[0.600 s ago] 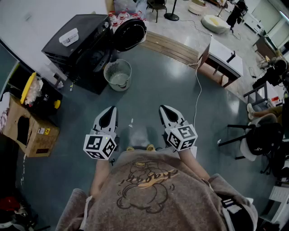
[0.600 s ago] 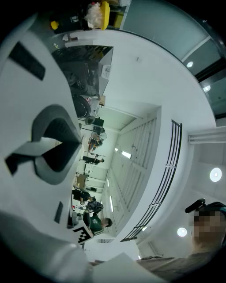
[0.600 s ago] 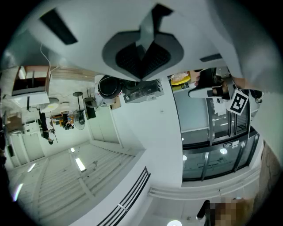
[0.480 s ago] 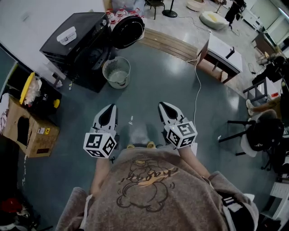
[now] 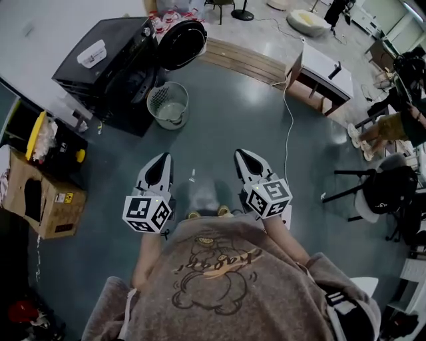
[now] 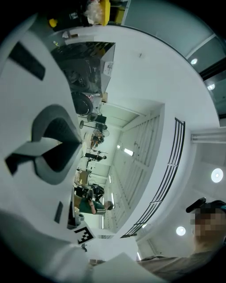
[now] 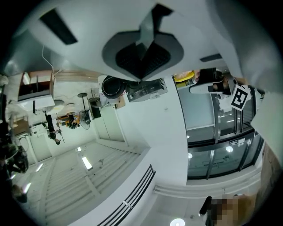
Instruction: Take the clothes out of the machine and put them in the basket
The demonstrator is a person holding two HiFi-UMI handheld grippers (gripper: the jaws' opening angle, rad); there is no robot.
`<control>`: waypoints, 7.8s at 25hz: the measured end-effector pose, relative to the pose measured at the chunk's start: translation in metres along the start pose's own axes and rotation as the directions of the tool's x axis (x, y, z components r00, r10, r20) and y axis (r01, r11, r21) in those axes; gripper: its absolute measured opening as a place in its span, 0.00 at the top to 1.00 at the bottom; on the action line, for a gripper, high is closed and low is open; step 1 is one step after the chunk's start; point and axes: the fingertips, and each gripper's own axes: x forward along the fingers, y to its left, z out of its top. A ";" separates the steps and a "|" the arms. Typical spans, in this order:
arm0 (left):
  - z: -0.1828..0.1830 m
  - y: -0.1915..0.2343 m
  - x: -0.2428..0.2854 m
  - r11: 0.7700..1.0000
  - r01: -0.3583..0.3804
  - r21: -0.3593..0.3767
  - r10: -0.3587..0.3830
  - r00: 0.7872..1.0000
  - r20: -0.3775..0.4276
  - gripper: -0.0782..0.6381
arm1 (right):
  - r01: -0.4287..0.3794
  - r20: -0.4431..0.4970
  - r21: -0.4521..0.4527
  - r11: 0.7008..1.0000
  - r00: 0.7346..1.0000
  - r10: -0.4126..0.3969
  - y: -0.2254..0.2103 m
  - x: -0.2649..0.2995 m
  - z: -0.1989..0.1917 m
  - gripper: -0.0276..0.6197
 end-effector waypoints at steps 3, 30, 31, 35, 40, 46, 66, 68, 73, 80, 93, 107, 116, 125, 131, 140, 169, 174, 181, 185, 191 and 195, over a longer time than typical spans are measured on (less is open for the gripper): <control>-0.005 0.010 0.001 1.000 0.011 0.002 -0.011 1.000 -0.018 0.88 | 0.018 -0.007 0.002 1.000 1.000 -0.018 0.003 0.002 -0.006 0.97; 0.030 0.102 0.201 0.999 0.032 0.017 -0.031 0.999 -0.032 0.88 | 0.047 -0.035 0.016 0.999 0.998 -0.046 -0.112 0.172 0.043 0.97; 0.034 0.105 0.214 0.999 0.028 0.018 -0.028 0.999 -0.033 0.88 | 0.038 -0.036 0.015 0.999 0.999 -0.038 -0.120 0.183 0.050 0.96; 0.047 0.118 0.260 1.000 0.006 0.010 -0.006 0.999 -0.037 0.88 | 0.011 -0.046 0.013 1.000 0.999 -0.010 -0.149 0.226 0.071 0.96; 0.060 0.133 0.314 0.999 -0.036 -0.003 0.036 0.999 -0.031 0.88 | -0.033 -0.067 0.009 0.999 0.997 0.034 -0.185 0.270 0.091 0.97; 0.070 0.151 0.362 0.994 -0.106 0.002 0.106 0.994 -0.007 0.88 | -0.106 -0.089 -0.009 0.994 0.990 0.105 -0.220 0.316 0.109 0.97; 0.095 0.276 0.466 0.984 -0.176 -0.010 0.176 0.984 -0.003 0.88 | -0.238 -0.130 -0.035 0.971 0.964 0.232 -0.227 0.503 0.143 0.97; 0.096 0.296 0.474 0.981 -0.195 -0.021 0.195 0.981 -0.007 0.88 | -0.255 -0.141 -0.035 0.966 0.959 0.247 -0.224 0.528 0.146 0.96; 0.102 0.340 0.485 0.968 -0.250 -0.033 0.250 0.968 -0.009 0.88 | -0.322 -0.176 -0.038 0.946 0.934 0.311 -0.208 0.586 0.152 0.96; 0.106 0.388 0.475 0.929 -0.363 -0.068 0.364 0.931 0.004 0.88 | -0.443 -0.234 -0.059 0.895 0.877 0.419 -0.175 0.644 0.147 0.96; 0.062 0.422 0.470 0.806 -0.575 -0.144 0.585 0.810 0.041 0.88 | -0.682 -0.369 -0.066 0.729 0.695 0.617 -0.154 0.704 0.095 0.96; -0.085 0.517 0.476 0.731 -0.665 -0.154 0.680 0.729 0.079 0.88 | -0.775 -0.368 -0.079 0.627 0.607 0.705 -0.138 0.806 -0.062 0.96; -0.183 0.572 0.468 0.726 -0.672 -0.147 0.688 0.714 0.131 0.89 | -0.806 -0.314 -0.079 0.587 0.579 0.753 -0.128 0.856 -0.166 0.96; -0.245 0.600 0.493 0.722 -0.683 -0.111 0.688 0.694 0.211 0.88 | -0.846 -0.281 -0.123 0.519 0.531 0.800 -0.145 0.883 -0.237 0.96; -0.273 0.605 0.496 0.703 -0.706 -0.086 0.705 0.674 0.220 0.88 | -0.854 -0.260 -0.133 0.503 0.520 0.814 -0.158 0.891 -0.261 0.96; -0.279 0.606 0.512 0.697 -0.713 -0.074 0.707 0.669 0.229 0.88 | -0.853 -0.212 -0.205 0.480 0.517 0.829 -0.165 0.899 -0.268 0.96; -0.315 0.722 0.560 0.657 -0.752 0.051 0.749 0.659 0.067 0.21 | -0.840 -0.192 -0.197 0.505 0.538 0.821 -0.193 0.886 -0.285 0.96; -0.325 0.781 0.574 0.631 -0.769 0.101 0.775 0.631 -0.033 0.21 | -0.841 -0.194 -0.164 0.516 0.541 0.819 -0.203 0.881 -0.284 0.96; -0.330 0.831 0.594 0.606 -0.786 0.125 0.795 0.592 -0.133 0.21 | -0.841 -0.168 -0.124 0.526 0.541 0.824 -0.203 0.879 -0.276 0.96; -0.334 0.840 0.595 0.590 -0.797 0.127 0.806 0.571 -0.156 0.35 | -0.831 -0.150 -0.125 0.542 0.555 0.818 -0.206 0.884 -0.273 0.96; -0.332 0.833 0.584 0.585 -0.805 0.102 0.809 0.568 -0.152 0.75 | -0.830 -0.140 -0.057 0.555 0.557 0.818 -0.209 0.889 -0.274 0.96; -0.323 0.809 0.580 0.624 -0.777 0.084 0.780 0.610 -0.140 0.81 | -0.837 -0.159 -0.091 0.539 0.547 0.822 -0.203 0.890 -0.281 0.96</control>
